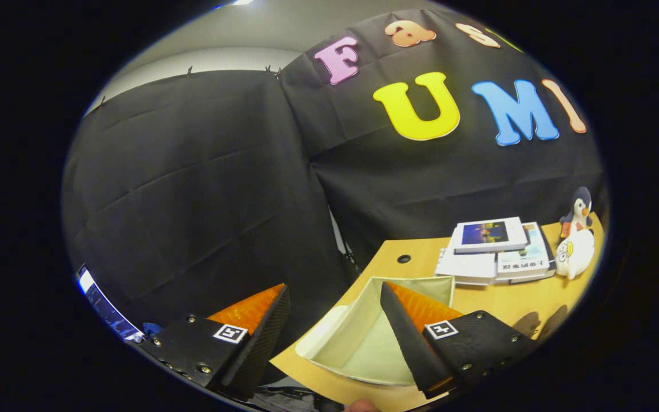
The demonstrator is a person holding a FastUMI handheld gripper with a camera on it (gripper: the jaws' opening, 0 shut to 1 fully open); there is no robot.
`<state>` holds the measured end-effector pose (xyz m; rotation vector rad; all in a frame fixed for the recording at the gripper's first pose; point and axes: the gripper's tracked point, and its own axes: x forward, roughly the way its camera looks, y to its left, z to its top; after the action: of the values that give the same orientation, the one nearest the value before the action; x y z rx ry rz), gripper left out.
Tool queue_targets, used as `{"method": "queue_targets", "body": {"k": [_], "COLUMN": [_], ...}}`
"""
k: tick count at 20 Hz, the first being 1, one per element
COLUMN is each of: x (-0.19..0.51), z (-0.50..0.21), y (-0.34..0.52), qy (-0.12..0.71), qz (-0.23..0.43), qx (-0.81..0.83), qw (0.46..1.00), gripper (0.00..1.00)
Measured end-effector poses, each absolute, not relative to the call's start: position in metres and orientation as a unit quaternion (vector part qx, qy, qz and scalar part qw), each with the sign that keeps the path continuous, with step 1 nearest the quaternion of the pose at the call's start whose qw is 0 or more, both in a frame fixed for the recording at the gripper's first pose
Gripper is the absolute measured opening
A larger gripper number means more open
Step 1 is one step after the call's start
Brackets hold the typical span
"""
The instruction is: Open the storage box then place both shoes into the box .Put the left shoe in first, then the right shoe, with the right side of both shoes facing outward in a uniform manner.
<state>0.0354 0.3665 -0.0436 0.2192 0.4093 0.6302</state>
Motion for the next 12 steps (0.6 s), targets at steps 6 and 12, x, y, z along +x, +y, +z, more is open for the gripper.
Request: {"method": "queue_targets", "body": {"k": [6,12], "x": [0.06,0.071], "z": [-0.061,-0.098], "y": [0.26,0.174], "qy": [0.178,0.179], "qz": [0.218,0.154], "qx": [0.042,0.009], "qw": [0.959,0.972], "gripper": [0.97,0.97]}}
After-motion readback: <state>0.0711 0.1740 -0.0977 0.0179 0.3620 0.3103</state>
